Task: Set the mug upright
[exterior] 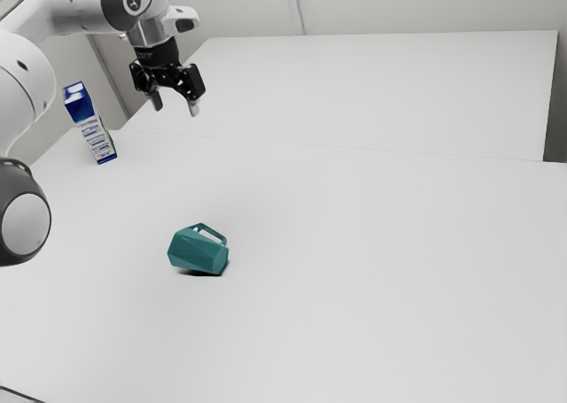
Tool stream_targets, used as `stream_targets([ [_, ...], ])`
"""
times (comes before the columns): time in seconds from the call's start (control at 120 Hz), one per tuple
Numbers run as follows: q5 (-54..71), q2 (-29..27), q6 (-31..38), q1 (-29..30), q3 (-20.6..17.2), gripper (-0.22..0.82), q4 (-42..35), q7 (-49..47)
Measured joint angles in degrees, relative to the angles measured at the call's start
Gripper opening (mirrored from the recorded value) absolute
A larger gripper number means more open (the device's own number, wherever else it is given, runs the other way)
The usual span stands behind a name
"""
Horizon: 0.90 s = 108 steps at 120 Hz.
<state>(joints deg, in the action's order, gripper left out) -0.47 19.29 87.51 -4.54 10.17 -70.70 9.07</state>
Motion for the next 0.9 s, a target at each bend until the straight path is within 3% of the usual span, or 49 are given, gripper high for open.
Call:
stream_targets([
  [0.3,-2.4,-0.3,0.4,1.9,0.0,0.60,-1.1,1.1],
  [0.367,-5.3,-1.7,0.3,4.3,0.2,0.60,-5.1,1.4],
  [0.65,-16.6,-6.9,0.9,7.1,8.1,0.60,-23.4,6.3],
  [0.9,-21.8,-7.1,3.5,8.2,10.1,0.60,-33.7,13.3],
])
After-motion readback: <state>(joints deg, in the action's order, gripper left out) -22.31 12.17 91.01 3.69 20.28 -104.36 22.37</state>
